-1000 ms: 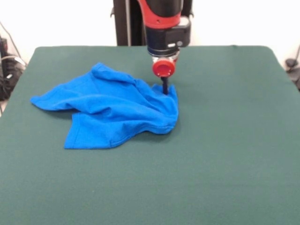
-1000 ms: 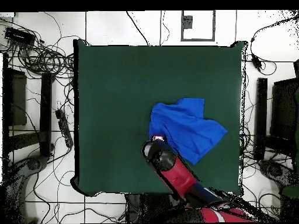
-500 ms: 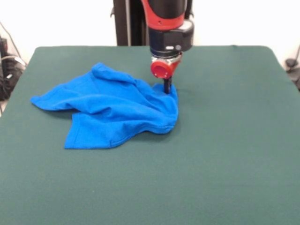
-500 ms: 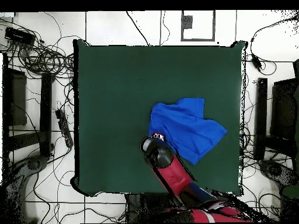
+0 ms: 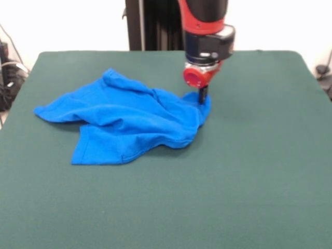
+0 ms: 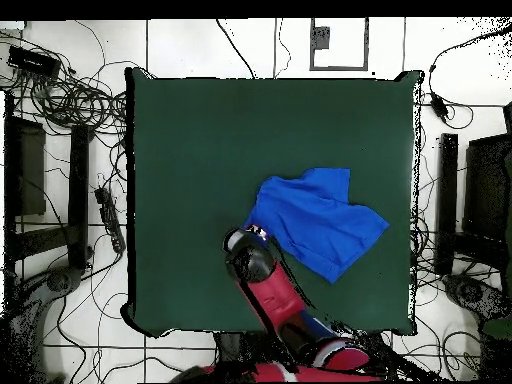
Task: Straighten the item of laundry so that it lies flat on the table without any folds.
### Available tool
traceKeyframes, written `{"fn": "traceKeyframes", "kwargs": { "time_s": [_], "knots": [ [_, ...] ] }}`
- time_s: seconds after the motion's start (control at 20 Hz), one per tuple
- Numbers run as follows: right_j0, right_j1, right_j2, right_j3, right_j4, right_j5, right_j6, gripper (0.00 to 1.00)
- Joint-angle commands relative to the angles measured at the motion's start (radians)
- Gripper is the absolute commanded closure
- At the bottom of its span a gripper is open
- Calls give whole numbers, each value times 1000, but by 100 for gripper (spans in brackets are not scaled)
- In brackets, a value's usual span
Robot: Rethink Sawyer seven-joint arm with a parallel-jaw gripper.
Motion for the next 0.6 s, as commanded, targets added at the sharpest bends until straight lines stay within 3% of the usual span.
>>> {"fn": "traceKeyframes", "kwargs": {
  "time_s": [0.05,0.45,0.6],
  "knots": [
    [101,47,94,41,98,174,260,100],
    [83,40,150,78,83,138,305,100],
    [34,56,205,107,32,80,328,100]
  ]
}}
